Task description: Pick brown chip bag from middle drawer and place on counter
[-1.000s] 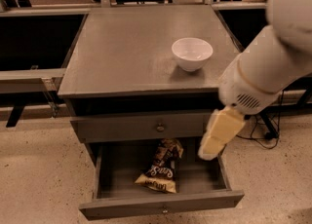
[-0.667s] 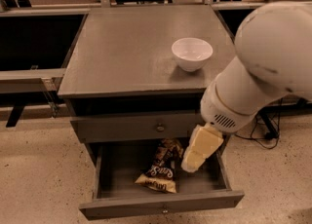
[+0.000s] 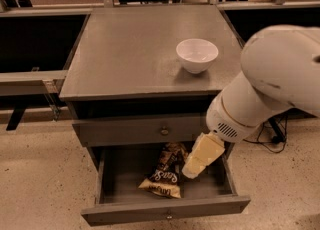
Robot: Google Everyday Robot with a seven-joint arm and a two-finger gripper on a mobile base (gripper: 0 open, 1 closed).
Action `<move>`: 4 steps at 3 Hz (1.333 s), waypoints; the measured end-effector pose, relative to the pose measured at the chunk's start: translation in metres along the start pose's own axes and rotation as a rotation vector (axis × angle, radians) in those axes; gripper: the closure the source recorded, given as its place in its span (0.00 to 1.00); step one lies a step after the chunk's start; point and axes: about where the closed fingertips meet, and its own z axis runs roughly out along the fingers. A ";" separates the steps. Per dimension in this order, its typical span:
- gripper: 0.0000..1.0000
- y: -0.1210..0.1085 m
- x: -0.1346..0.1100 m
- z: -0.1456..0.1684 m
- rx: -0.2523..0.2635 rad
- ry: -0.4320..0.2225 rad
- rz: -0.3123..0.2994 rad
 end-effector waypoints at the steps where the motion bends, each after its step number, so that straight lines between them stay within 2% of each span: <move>1: 0.00 -0.003 0.029 0.054 0.007 0.010 0.200; 2: 0.00 0.000 0.066 0.108 0.083 0.091 0.250; 3: 0.00 -0.005 0.087 0.114 0.137 0.138 0.277; 4: 0.00 -0.005 0.086 0.114 0.133 0.131 0.279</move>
Offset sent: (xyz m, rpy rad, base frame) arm -0.0176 -0.0541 -0.2032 -0.0842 0.1329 -0.9374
